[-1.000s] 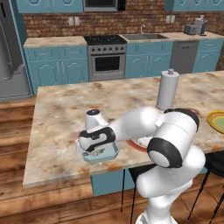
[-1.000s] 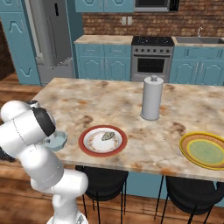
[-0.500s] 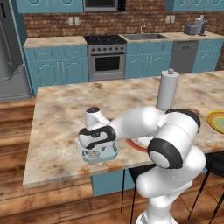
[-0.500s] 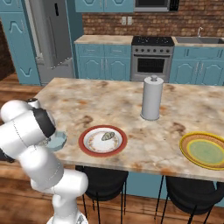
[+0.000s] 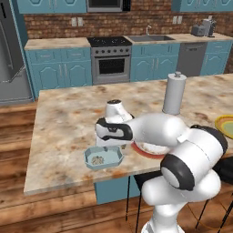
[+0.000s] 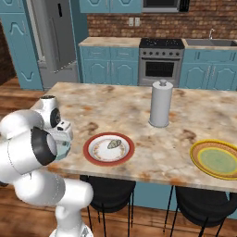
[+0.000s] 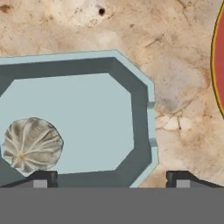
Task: Place two dumplings into each of the tupperware containers and then place the containers in the fridge.
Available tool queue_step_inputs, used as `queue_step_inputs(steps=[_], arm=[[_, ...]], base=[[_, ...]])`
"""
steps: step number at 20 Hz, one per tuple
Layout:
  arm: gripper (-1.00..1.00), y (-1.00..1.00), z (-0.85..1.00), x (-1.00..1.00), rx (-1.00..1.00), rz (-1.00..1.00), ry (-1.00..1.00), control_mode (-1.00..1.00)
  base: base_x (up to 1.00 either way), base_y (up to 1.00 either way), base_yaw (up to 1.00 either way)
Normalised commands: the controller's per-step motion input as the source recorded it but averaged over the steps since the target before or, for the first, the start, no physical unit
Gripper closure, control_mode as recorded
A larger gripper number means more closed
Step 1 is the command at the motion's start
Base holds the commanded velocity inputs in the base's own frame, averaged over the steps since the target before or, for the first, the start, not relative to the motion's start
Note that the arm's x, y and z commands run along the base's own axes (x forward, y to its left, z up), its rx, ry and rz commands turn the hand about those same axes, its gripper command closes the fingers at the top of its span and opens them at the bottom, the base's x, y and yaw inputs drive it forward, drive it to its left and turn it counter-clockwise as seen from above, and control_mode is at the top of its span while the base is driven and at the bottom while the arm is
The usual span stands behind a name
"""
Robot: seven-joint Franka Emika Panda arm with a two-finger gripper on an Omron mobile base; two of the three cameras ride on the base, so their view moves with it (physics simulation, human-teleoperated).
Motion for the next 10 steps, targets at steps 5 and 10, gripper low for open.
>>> queue_step_inputs(steps=[5, 10], arm=[[-1.00, -0.99, 0.37, 0.00, 0.00, -0.18, 0.03, -1.00], [-1.00, -1.00, 0.22, 0.11, 0.00, -0.12, 0.05, -1.00]], base=[[0.00, 0.00, 0.00], [0.00, 0.00, 0.00]])
